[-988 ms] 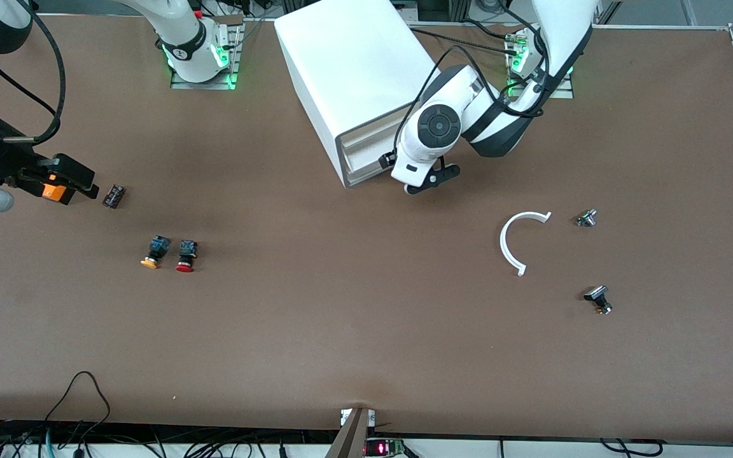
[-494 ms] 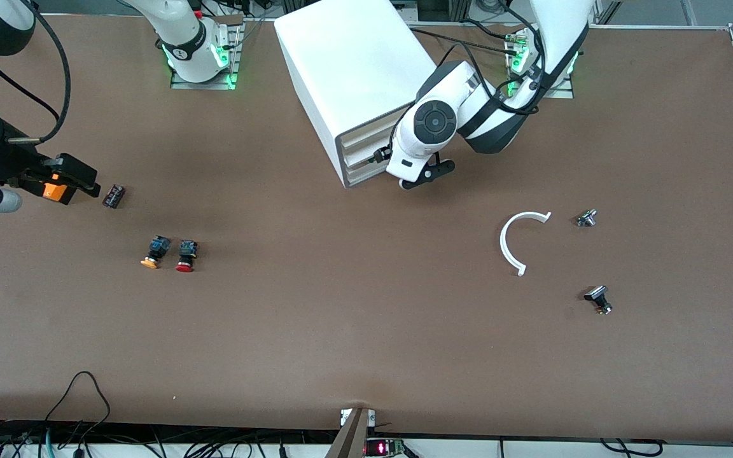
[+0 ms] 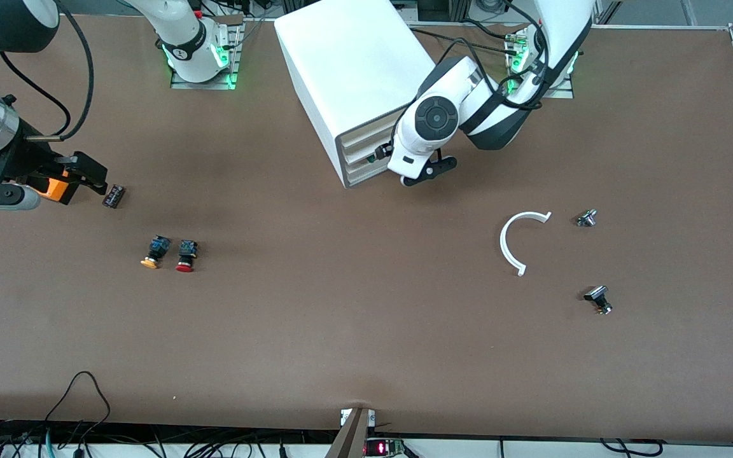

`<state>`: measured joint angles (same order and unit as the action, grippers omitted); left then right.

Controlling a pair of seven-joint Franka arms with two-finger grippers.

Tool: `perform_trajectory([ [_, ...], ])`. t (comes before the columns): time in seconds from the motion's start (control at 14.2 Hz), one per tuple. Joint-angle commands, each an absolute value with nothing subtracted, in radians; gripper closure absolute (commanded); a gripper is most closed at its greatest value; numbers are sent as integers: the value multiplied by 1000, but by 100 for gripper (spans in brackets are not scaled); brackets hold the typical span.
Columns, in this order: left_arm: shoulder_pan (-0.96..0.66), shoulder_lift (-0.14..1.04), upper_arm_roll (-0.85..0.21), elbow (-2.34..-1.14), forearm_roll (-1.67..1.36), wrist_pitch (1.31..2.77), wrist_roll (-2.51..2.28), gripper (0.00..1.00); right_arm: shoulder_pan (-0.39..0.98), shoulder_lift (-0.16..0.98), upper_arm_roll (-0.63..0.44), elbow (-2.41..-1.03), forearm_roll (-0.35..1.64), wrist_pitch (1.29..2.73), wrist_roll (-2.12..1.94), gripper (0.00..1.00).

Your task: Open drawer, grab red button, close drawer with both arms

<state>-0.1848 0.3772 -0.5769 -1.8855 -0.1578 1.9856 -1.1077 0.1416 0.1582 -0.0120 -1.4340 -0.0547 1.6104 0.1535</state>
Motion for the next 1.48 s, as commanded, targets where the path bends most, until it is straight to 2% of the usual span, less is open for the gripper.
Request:
perform_trajectory([
  [0.0,-91,301,-577,-1835,-172,1869,-964,1,121,143,-1,-1419,-57,1583,170,0],
  [0.49,81,281,-575,-1490,70,1495,-620,1,121,110,-47,-1422,6,1545,137,0],
  [0.71,146,272,-560,-1396,129,1450,-349,1,121,101,-44,-1417,-5,1548,132,0],
  [0.85,130,212,-438,-1411,114,1503,-179,1,123,104,-43,-1411,-3,1548,115,0],
  [1.06,35,97,-223,-1514,104,1601,36,1,121,103,-48,-1413,3,1545,133,0],
  [1.2,23,46,-137,-1558,48,1606,130,1,121,103,-48,-1413,5,1546,135,0],
  [1.34,-30,-18,-34,-1648,26,1675,178,1,121,106,-48,-1414,8,1549,126,0],
  [1.41,-32,-44,-26,-1682,12,1693,170,1,121,107,-48,-1414,8,1549,126,0],
])
